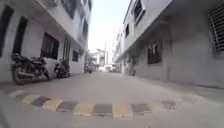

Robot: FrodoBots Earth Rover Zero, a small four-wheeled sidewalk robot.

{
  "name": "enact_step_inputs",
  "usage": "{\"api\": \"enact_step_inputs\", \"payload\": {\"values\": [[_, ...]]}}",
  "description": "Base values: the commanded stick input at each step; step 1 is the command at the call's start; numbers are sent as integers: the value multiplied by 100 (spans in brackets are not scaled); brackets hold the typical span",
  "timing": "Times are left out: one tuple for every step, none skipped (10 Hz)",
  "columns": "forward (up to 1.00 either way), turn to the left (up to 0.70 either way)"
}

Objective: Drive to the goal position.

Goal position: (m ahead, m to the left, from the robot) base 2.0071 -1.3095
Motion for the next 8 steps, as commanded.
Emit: {"api": "enact_step_inputs", "payload": {"values": [[100, 40], [100, 40], [100, 3], [100, 0], [100, 0], [100, 0], [100, 0], [100, 0]]}}
